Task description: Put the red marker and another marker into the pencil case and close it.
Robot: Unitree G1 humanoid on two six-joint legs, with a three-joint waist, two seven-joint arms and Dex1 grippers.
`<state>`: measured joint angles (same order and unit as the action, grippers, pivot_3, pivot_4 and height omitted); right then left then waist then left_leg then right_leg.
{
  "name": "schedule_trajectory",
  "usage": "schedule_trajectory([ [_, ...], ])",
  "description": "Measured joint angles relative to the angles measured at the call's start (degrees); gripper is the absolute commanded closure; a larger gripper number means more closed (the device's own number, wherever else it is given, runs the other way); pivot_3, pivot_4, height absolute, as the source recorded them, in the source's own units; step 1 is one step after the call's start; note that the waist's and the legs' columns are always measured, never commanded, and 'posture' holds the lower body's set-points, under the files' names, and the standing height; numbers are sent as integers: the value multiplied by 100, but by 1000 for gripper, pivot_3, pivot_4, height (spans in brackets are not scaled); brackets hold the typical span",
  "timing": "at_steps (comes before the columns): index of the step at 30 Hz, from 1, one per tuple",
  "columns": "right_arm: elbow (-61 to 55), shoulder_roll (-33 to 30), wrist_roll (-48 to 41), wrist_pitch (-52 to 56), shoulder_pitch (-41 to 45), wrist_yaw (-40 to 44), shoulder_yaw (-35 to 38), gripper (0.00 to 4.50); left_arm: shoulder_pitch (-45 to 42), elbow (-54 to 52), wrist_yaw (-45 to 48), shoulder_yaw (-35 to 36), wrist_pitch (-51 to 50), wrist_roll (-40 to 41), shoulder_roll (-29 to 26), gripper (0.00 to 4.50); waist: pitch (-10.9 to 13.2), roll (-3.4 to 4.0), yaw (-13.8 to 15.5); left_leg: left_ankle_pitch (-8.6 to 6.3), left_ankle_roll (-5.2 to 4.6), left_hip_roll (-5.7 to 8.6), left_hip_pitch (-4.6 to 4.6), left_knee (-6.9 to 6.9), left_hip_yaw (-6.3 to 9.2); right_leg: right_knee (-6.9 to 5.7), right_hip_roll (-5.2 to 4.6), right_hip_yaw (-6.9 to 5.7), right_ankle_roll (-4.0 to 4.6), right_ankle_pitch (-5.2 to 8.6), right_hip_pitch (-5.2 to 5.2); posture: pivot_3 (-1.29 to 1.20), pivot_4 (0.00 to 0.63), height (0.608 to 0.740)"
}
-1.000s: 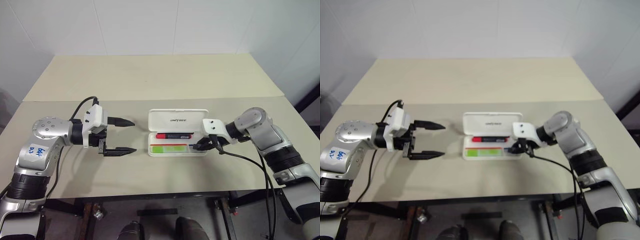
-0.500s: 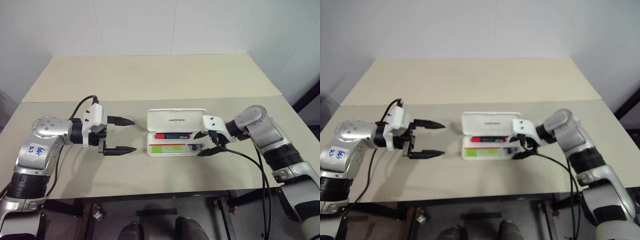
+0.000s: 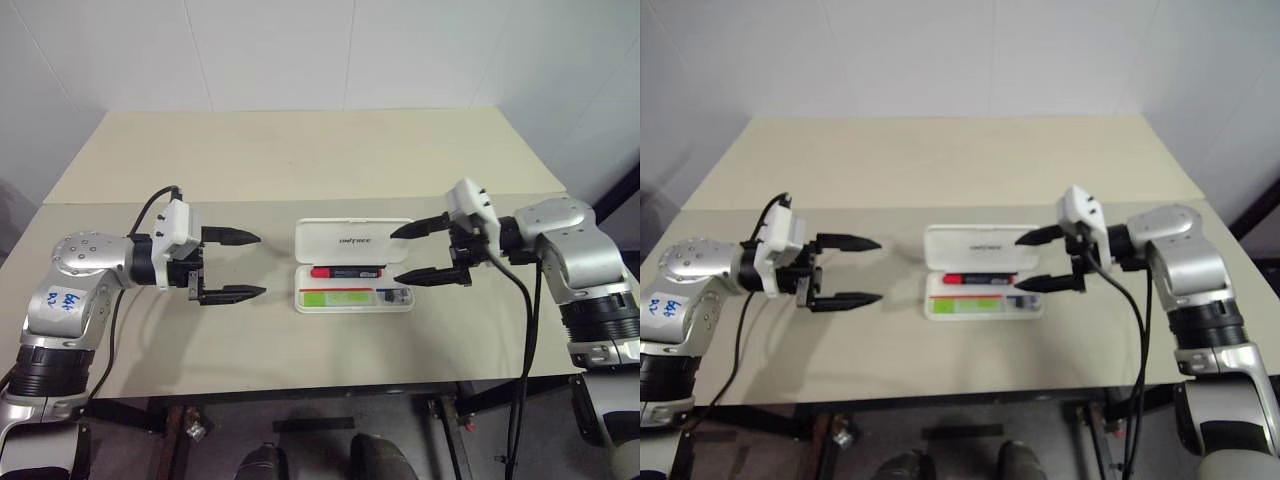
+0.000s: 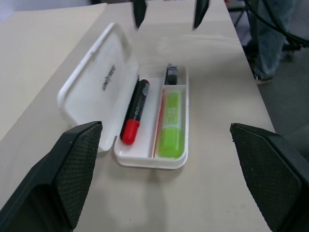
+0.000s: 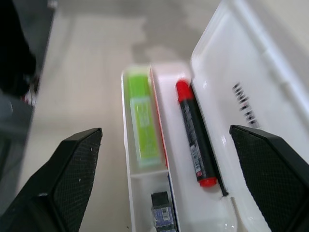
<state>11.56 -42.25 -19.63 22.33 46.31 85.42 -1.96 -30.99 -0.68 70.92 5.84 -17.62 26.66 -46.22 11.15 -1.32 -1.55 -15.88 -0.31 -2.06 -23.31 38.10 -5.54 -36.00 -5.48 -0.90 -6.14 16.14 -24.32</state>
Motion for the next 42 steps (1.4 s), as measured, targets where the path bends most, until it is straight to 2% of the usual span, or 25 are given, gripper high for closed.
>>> schedule_trajectory([
  [5,-38,13,-289,-446,-443,-244,511,23,48,306,96,106,169,0,-5,0,0,0,-4,0,0,8,1,1,-2,-2,-1,1,0,0,1,0,150,740],
  [8,-34,-76,-723,-410,-454,-97,814,23,59,426,166,159,236,0,-17,0,0,0,-4,0,0,4,1,0,0,-1,1,0,0,0,0,0,150,740],
  [15,-13,-329,-919,-477,-751,102,923,23,57,630,248,263,297,21,-131,0,0,0,-1,-1,-4,2,1,0,-2,-1,-5,1,0,0,1,0,150,740],
  [18,15,-369,-914,-619,-831,136,922,0,38,629,265,271,267,81,-130,612,0,0,-4,-1,-3,2,1,0,-2,-2,-4,1,0,0,1,0,150,740],
  [30,114,-408,-859,-725,-865,151,799,0,34,629,316,338,205,252,-128,4482,0,0,-2,0,-3,1,1,0,-1,-1,-4,1,0,0,1,0,150,740],
  [38,185,-455,-841,-828,-868,161,690,0,-326,1156,-151,293,371,-23,69,4482,0,0,2,1,-3,10,2,2,-1,-5,-5,1,-1,0,1,0,150,740],
  [42,214,-473,-839,-859,-862,164,680,0,-1072,1898,-661,36,651,-545,405,4482,0,0,46,2,-4,23,0,9,-3,-6,-4,-8,-2,-1,5,0,150,740],
])
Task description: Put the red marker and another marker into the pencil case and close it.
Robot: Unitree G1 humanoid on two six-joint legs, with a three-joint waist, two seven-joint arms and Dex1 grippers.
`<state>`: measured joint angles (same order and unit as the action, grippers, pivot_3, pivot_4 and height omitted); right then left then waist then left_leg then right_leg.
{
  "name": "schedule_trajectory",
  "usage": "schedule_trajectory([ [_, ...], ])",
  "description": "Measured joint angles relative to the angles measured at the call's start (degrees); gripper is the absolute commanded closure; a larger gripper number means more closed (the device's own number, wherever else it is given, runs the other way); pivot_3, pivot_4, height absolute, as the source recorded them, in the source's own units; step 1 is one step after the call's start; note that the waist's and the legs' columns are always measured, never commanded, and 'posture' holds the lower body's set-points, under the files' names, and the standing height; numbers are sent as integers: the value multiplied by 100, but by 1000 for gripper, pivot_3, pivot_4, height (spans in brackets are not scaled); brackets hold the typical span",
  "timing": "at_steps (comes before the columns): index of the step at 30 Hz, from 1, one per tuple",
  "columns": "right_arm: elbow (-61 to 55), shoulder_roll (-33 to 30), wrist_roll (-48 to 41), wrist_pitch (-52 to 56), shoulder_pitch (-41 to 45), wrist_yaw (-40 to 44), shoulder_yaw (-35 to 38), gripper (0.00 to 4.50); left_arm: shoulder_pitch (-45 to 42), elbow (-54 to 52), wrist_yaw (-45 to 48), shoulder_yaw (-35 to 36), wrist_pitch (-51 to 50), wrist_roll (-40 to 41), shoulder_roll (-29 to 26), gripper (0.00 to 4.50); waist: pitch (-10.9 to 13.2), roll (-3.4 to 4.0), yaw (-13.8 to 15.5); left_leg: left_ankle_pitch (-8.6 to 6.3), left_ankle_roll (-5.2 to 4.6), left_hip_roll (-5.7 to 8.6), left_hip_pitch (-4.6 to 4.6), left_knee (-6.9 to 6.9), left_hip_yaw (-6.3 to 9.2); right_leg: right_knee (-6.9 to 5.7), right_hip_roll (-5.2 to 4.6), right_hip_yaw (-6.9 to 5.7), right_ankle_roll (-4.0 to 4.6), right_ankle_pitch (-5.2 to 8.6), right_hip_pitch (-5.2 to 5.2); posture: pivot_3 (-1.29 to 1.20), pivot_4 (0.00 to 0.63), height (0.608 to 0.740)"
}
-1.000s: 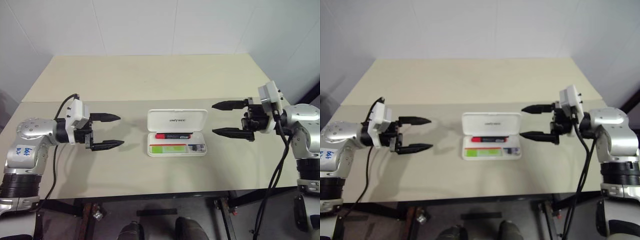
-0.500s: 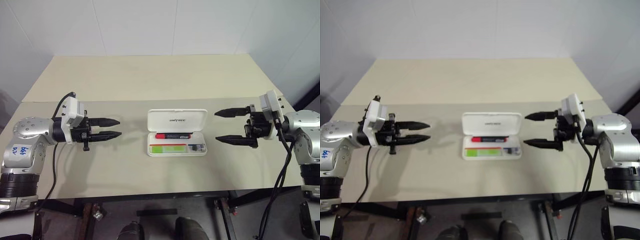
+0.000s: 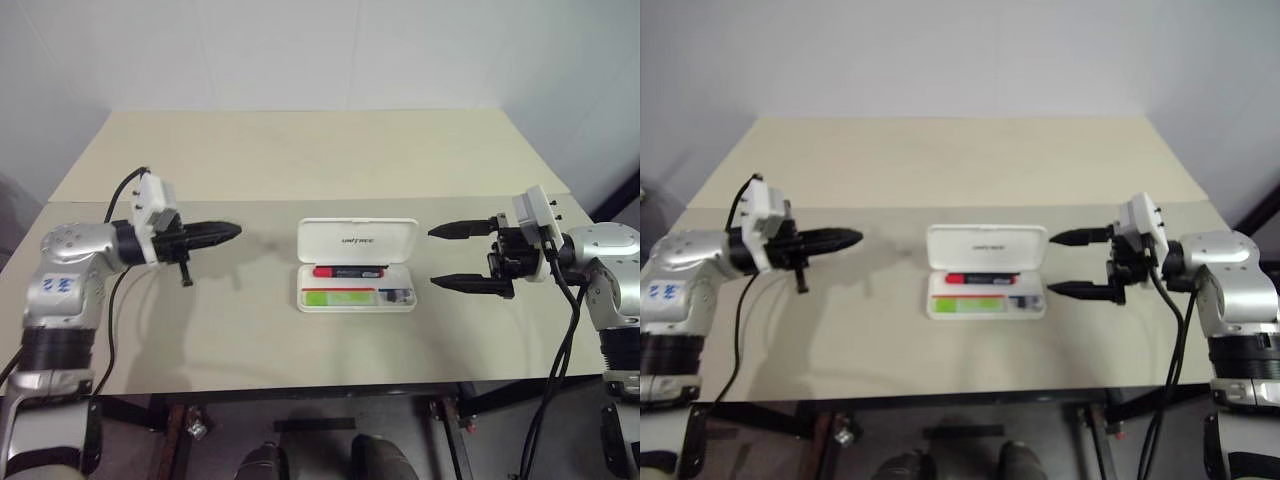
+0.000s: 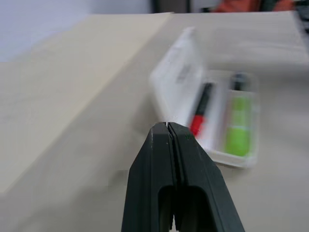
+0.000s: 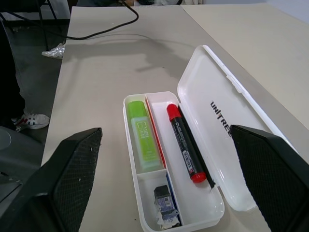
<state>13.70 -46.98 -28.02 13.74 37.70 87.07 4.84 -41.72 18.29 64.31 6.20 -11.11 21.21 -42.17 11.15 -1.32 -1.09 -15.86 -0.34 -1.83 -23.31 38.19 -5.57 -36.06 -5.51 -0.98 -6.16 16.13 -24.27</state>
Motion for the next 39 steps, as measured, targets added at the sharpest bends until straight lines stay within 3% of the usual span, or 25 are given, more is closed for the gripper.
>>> schedule_trajectory([
  [12,-46,25,2,-13,-43,-86,3,0,-1606,2477,-633,-729,862,-1098,1150,4482,1,-2,101,0,3,1,-3,2,-46,8,3,-1,-3,-1,-1,0,150,740],
  [18,-273,75,-22,11,-198,-244,6,0,-1893,3218,-560,-756,1409,-1287,1675,4482,1,-3,104,0,3,1,-5,1,-46,7,3,-2,-4,-2,-1,0,150,740],
  [29,-464,155,-101,147,-313,-446,8,0,-1823,3067,193,-1014,1820,-1346,2190,4482,2,-4,96,1,4,1,-5,7,-45,8,3,0,-5,-3,-1,0,150,740],
  [39,-482,157,-171,243,-319,-508,16,0,-770,1149,953,-1736,1249,-1515,1833,4482,2,-3,98,-1,2,-1,-4,8,-34,5,1,3,-5,-3,0,0,150,740],
])
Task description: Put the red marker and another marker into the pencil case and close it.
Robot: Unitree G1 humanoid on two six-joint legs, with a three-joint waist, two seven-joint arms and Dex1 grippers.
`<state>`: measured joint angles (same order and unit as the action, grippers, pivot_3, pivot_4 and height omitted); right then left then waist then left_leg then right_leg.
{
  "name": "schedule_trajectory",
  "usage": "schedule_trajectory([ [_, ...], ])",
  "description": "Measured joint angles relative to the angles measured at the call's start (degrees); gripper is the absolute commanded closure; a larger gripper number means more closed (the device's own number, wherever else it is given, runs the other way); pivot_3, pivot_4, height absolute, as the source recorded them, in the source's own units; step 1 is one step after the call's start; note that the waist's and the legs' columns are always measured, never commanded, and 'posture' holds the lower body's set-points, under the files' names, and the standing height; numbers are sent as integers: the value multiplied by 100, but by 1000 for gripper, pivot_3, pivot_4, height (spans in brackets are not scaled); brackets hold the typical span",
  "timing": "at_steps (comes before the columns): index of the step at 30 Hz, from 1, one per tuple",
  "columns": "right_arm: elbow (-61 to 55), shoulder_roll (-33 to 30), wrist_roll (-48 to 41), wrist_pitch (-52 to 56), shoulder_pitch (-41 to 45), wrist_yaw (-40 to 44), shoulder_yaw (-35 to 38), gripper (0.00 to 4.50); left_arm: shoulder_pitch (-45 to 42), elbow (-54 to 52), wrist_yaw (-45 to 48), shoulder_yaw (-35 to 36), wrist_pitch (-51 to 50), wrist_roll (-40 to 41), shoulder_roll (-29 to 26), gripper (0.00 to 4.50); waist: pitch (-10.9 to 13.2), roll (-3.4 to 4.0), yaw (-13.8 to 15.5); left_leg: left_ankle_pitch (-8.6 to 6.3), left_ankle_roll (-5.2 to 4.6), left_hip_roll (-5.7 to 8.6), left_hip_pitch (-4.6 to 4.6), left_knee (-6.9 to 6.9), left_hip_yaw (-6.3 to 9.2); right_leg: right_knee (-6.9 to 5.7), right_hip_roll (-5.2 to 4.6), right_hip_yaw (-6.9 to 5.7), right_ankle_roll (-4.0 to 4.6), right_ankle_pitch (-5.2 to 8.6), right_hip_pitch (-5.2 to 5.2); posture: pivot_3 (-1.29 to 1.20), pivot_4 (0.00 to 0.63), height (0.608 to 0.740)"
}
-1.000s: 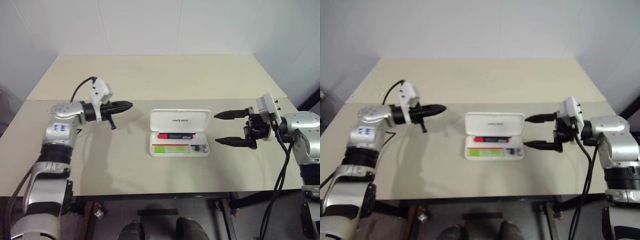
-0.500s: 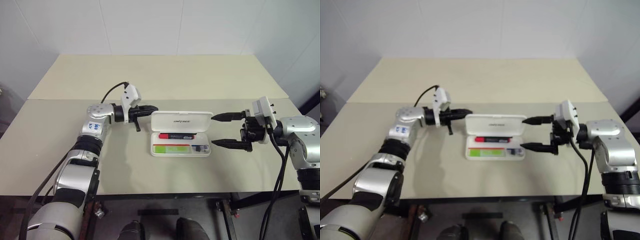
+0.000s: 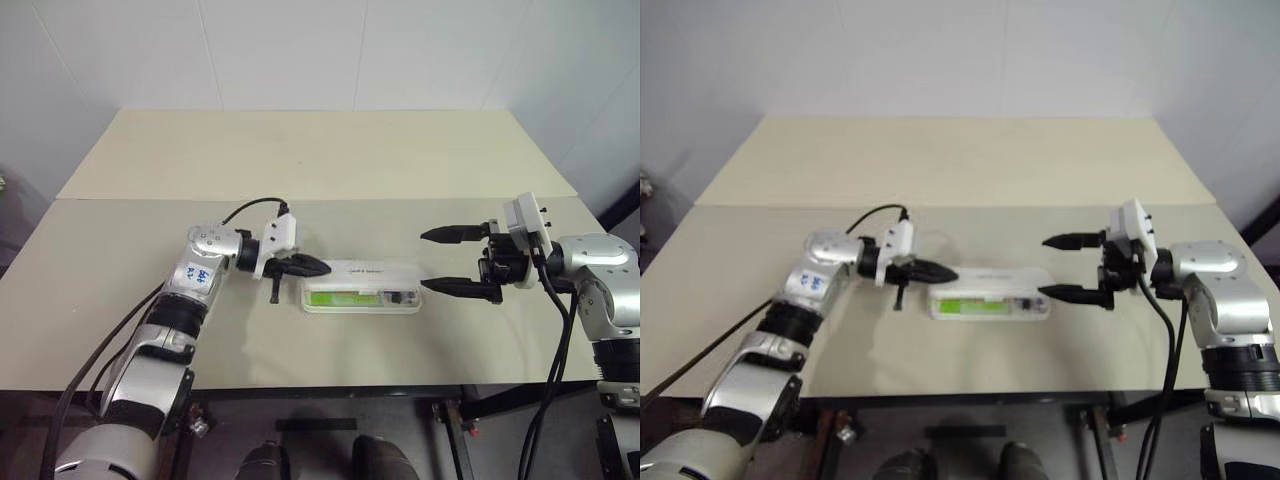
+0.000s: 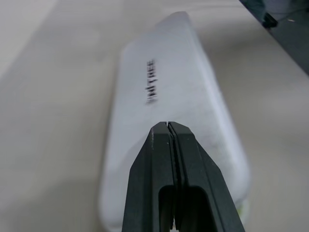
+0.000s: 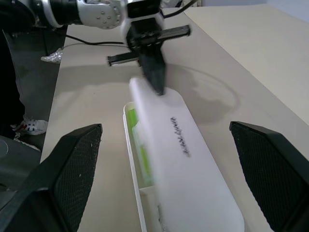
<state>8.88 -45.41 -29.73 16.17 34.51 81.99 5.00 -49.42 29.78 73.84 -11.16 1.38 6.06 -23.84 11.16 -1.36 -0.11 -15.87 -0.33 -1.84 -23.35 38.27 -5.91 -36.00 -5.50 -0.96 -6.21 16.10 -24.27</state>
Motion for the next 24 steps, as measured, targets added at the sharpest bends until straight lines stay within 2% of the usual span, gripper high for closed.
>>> schedule_trajectory([
  [9,-2,130,-2,21,1,-80,-7,0,378,-922,-547,-431,-1094,-315,57,4482,0,0,7,0,-3,2,2,3,43,-5,0,0,0,0,3,0,150,740],
  [24,-231,312,-64,168,1,-218,-9,0,565,-1543,-959,-532,-1784,-276,20,4482,-1,1,1,-11,-26,-6,24,3,56,0,-5,-6,1,-1,32,0,150,740],
])
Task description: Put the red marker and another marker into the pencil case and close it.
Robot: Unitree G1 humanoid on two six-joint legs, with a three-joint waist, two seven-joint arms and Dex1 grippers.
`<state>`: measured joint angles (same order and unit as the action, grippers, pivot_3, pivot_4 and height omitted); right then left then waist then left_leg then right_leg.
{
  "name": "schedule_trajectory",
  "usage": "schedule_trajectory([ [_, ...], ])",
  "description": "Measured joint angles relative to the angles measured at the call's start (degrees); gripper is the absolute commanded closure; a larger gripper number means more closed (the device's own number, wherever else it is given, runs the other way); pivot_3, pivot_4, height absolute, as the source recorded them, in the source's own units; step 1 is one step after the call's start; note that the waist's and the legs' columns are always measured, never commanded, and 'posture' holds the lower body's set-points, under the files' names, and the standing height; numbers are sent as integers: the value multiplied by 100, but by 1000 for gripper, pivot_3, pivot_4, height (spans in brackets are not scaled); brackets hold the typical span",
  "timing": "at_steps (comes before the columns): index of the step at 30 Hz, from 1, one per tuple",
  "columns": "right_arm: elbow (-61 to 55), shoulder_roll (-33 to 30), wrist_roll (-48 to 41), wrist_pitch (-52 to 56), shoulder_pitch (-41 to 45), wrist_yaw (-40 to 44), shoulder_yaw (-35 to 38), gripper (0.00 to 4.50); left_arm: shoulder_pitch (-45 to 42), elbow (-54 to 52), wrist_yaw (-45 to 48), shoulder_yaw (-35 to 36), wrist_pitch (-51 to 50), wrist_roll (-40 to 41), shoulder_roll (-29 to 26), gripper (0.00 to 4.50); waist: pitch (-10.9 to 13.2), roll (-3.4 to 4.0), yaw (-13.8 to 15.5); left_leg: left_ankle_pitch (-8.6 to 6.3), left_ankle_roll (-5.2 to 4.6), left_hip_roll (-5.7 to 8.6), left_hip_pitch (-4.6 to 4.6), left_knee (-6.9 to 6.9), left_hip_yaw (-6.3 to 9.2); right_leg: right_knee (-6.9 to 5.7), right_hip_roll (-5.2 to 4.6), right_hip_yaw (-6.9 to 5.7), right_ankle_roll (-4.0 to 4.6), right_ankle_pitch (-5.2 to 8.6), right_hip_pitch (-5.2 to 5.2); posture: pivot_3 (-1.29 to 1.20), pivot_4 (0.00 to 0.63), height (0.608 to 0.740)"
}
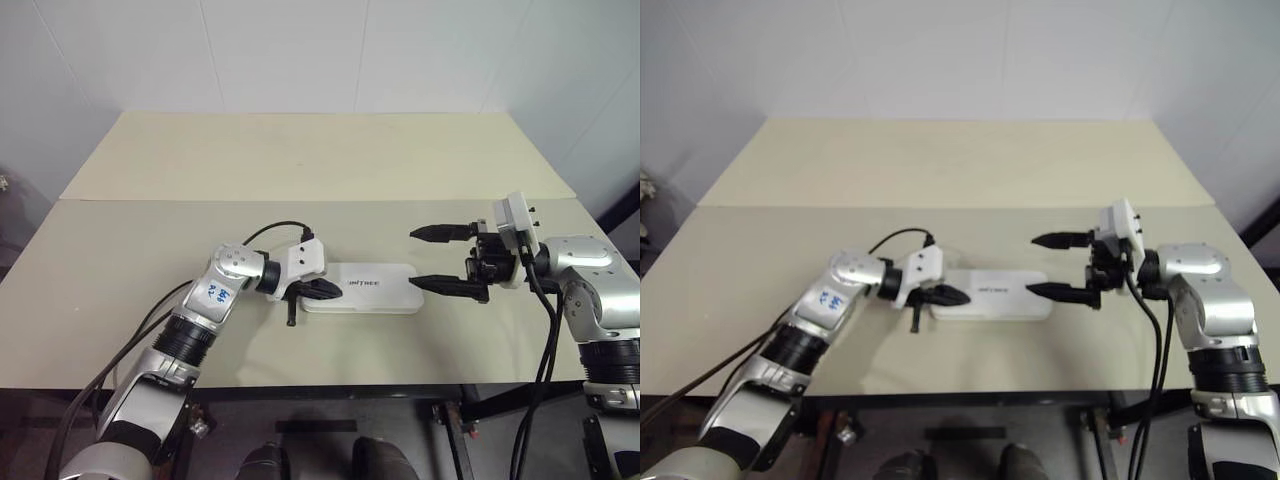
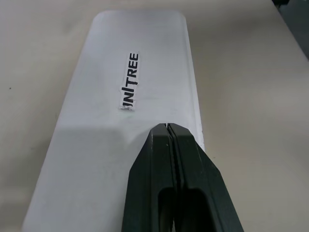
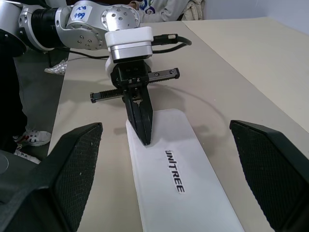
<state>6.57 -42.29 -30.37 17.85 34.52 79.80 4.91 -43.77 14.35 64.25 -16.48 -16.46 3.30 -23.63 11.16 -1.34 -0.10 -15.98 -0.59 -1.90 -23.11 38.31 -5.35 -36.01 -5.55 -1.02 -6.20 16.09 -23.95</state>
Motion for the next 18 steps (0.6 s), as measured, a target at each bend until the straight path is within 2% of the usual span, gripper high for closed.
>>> schedule_trajectory([
  [4,57,9,8,-9,20,7,-13,0,38,-225,35,474,-307,529,-46,4482,0,0,-12,0,1,-5,-3,-2,1,3,1,-2,0,0,-2,0,150,740],
  [9,292,9,99,-112,78,96,-38,0,49,-824,78,1465,-562,1303,-625,4482,0,0,-20,1,3,-8,-2,-6,0,6,2,-3,0,0,-2,0,150,740],
  [13,431,21,213,-295,134,173,-94,0,632,-1169,205,2077,-533,1670,-1216,4482,0,0,-57,1,4,-14,-1,-10,-3,7,1,-1,0,0,-1,0,150,740],
  [18,615,18,328,-536,151,267,-119,0,1446,-1265,404,2743,-392,1984,-1830,2932,0,0,-76,-1,3,-18,-3,-12,0,15,-5,-5,1,1,-1,0,150,740],
])
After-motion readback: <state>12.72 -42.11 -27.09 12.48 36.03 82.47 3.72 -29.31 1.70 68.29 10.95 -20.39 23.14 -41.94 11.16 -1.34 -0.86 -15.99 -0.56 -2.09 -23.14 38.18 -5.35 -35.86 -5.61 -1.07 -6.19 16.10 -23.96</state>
